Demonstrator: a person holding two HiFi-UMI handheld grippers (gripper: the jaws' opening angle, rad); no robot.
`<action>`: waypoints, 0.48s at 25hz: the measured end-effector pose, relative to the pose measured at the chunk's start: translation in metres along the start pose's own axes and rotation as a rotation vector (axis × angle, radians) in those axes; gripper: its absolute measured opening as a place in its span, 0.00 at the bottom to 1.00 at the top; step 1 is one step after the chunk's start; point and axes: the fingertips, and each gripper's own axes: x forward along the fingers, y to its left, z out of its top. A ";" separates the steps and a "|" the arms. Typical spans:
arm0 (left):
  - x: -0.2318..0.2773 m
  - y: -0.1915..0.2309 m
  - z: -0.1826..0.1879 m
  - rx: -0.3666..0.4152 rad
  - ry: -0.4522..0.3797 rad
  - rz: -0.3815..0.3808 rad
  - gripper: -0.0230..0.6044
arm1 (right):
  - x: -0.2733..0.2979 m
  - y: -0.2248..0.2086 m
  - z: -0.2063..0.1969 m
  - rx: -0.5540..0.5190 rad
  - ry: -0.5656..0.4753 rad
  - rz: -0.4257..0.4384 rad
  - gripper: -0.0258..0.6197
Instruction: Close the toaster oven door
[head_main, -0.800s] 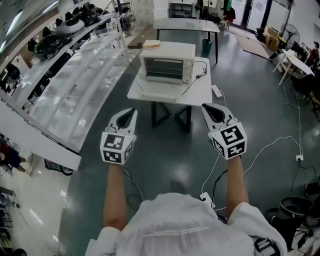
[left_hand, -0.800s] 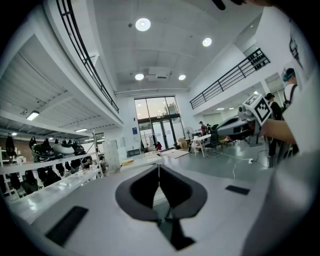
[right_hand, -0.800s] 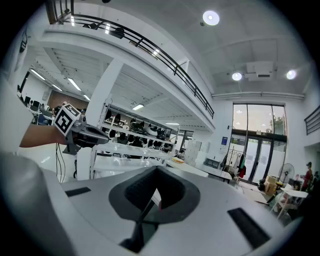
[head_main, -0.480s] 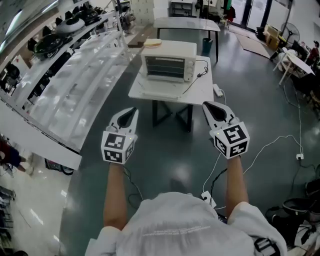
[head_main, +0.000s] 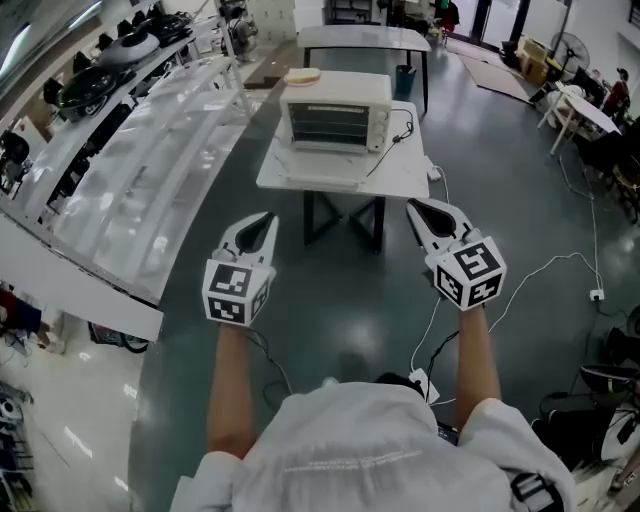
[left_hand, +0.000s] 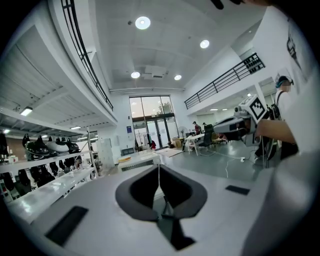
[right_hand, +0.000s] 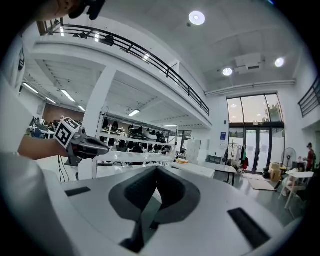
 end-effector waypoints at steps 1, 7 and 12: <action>-0.002 0.001 -0.003 0.001 0.000 -0.007 0.07 | 0.000 0.003 -0.002 0.008 0.003 -0.005 0.06; -0.015 0.018 -0.020 -0.024 0.010 -0.022 0.07 | 0.005 0.026 -0.003 -0.033 0.023 -0.046 0.06; -0.013 0.024 -0.021 -0.029 0.005 -0.036 0.07 | 0.014 0.028 0.004 -0.026 0.006 -0.051 0.06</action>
